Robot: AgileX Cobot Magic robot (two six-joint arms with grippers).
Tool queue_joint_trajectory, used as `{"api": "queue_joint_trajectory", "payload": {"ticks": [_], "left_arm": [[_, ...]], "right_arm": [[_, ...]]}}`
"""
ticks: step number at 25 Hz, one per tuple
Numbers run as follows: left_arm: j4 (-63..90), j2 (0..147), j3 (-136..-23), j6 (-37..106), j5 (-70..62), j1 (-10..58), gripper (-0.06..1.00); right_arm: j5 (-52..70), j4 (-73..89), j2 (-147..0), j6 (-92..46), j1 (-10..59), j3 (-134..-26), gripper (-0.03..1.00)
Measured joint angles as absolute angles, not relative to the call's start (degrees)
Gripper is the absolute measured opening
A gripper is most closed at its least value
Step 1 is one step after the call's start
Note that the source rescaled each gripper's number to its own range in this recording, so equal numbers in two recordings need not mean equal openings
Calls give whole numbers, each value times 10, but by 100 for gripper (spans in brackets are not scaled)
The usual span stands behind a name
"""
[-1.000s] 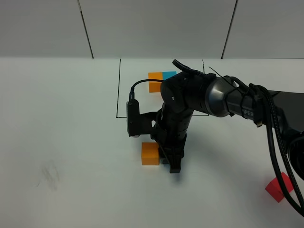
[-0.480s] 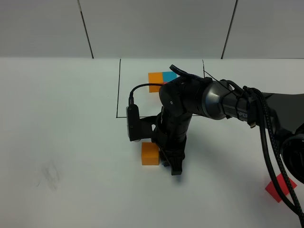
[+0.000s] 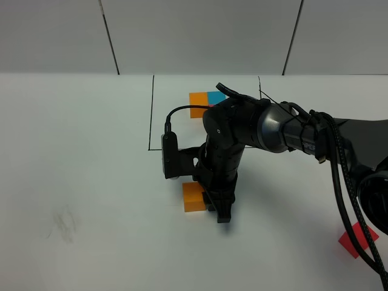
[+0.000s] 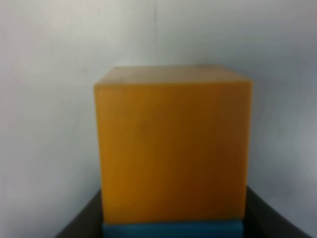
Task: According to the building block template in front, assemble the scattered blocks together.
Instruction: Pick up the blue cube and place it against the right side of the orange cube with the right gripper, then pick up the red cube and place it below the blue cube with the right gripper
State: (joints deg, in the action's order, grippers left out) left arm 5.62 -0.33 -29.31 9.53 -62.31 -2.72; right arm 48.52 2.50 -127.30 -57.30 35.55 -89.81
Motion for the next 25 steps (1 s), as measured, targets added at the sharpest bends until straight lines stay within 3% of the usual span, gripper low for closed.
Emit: {"api": "queue_joint_trajectory", "payload": {"ticks": [8, 10, 13, 16, 17, 20, 25], "left_arm": [[56, -3, -293, 96, -623, -27, 66], [56, -3, -293, 96, -623, -27, 66], [56, -3, -293, 96, -623, -27, 66], [56, -3, -293, 96, -623, -27, 66], [56, -3, -293, 96, -623, -27, 66], [56, -3, -293, 96, -623, -27, 66], [56, -3, -293, 96, -623, -27, 66]], "right_arm": [[465, 25, -1274, -573, 356, -898, 1], [466, 25, -1274, -573, 356, -898, 6], [466, 25, -1276, -568, 356, -898, 39], [470, 16, -1273, -541, 356, -898, 79], [475, 9, -1269, -521, 356, -898, 87], [492, -30, -1239, -421, 351, -892, 98], [486, -72, -1123, -166, 295, -796, 100]]}}
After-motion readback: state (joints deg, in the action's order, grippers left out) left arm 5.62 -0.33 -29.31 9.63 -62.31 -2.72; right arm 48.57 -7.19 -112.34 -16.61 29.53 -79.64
